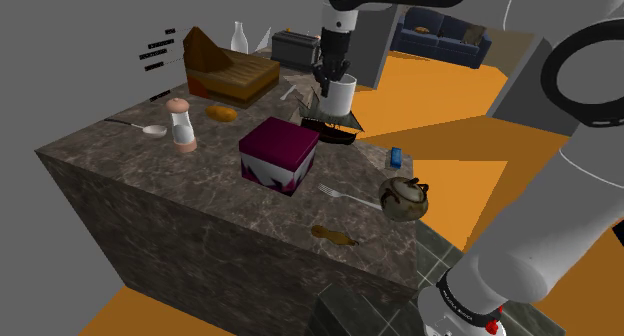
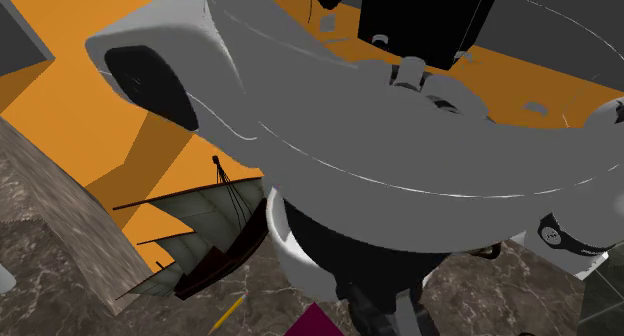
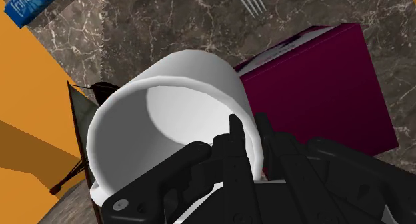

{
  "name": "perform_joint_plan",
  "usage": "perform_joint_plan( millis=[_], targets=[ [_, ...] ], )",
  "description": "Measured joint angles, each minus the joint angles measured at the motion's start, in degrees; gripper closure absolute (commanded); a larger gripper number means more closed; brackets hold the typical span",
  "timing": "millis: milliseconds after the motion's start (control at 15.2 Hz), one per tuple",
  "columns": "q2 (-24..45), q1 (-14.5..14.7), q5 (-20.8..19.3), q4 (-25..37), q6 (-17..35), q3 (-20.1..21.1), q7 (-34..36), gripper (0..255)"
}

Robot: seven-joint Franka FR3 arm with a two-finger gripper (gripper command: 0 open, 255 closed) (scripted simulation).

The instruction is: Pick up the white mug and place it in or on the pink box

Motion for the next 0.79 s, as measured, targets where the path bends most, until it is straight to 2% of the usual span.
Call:
perform_joint_plan(
  millis=[462,660,792],
  targets=[
    [9.3,4.4,-0.5,13.1,-3.8,3.5,7.8,255],
    [15.7,6.7,-1.1,22.2,-6.7,4.8,11.2,255],
    [17.9,7.7,-1.4,25.0,-7.2,5.2,12.6,255]
  ],
)
